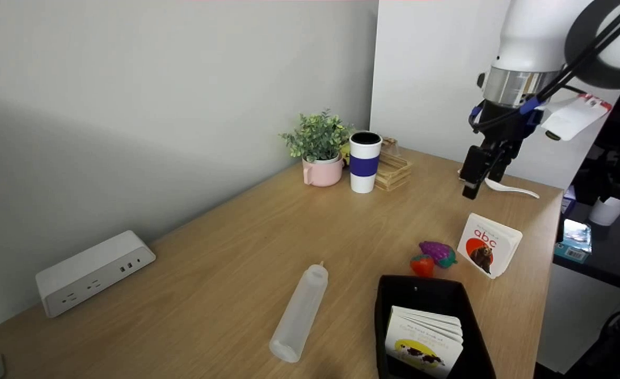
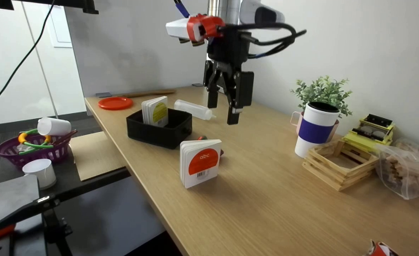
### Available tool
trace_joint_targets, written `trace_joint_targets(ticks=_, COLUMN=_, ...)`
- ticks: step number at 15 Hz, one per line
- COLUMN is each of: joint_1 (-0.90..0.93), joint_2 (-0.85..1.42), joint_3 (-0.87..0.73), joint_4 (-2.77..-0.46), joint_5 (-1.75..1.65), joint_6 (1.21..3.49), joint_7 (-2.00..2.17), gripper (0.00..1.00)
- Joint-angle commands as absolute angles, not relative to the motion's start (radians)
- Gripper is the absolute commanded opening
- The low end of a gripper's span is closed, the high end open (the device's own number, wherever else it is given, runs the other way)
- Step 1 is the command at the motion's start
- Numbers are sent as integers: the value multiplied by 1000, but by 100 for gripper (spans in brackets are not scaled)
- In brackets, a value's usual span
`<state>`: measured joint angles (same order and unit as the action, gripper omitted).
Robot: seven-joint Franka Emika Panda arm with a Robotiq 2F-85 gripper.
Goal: Place the two books on the desk
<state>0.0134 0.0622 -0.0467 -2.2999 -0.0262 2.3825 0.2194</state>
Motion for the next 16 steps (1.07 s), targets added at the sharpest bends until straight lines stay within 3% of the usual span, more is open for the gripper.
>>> trace_joint_targets(ticks=1, joint_1=27, joint_2=-74, joint_3=-16, joint_4=-2340, joint_5=-89, joint_6=2332, joint_7=252, gripper=100)
trace_joint_targets(ticks=6, joint_1=48, joint_2=-81, joint_3=54, joint_4=-2275, joint_5=-126, joint_6=2284, joint_7=267, gripper=100)
trace_joint_targets(ticks=16, joint_1=149, joint_2=136, joint_3=144, joint_4=-2080, joint_5=-318, joint_6=2174, joint_7=390, gripper=100)
